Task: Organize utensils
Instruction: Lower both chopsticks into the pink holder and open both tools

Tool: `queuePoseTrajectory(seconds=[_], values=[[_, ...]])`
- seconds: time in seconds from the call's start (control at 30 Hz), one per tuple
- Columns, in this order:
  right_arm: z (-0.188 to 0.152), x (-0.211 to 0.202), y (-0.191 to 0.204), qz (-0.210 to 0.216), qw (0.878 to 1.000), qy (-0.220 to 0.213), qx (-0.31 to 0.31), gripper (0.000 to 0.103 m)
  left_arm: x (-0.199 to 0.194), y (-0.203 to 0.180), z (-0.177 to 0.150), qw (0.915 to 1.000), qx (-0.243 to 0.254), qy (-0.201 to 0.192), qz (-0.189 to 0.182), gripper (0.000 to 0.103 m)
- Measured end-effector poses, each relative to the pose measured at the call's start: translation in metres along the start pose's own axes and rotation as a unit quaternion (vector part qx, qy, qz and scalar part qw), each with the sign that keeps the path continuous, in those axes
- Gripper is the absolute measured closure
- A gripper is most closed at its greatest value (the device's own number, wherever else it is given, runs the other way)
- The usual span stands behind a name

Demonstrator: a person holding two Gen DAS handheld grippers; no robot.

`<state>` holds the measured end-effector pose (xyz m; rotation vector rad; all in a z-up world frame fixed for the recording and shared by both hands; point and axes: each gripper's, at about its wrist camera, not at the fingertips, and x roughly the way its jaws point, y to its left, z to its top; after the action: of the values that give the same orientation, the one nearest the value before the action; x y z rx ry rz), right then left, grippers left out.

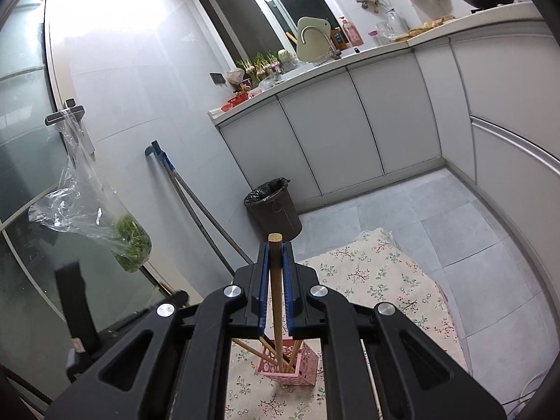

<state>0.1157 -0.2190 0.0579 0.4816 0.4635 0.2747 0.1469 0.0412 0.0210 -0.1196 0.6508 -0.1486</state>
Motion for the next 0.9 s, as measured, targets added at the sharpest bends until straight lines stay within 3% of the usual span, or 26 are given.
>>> queuePoseTrajectory(seconds=[0.23, 0.57, 0.9], values=[[0.0, 0.006, 0.005, 0.003, 1.0, -0.001, 0.003, 0.095, -0.018, 0.014, 0.002, 0.9993, -0.032, -0.016, -0.006, 0.087], [-0.004, 0.027, 0.008, -0.014, 1.0, -0.001, 0.004, 0.095, -0.046, 0.052, -0.007, 0.995, -0.086, -0.039, 0.031, 0.081], [-0.011, 0.053, 0.013, -0.036, 0.999, -0.001, -0.001, 0.095, -0.05, 0.058, -0.008, 0.9952, -0.082, -0.035, 0.04, 0.081]])
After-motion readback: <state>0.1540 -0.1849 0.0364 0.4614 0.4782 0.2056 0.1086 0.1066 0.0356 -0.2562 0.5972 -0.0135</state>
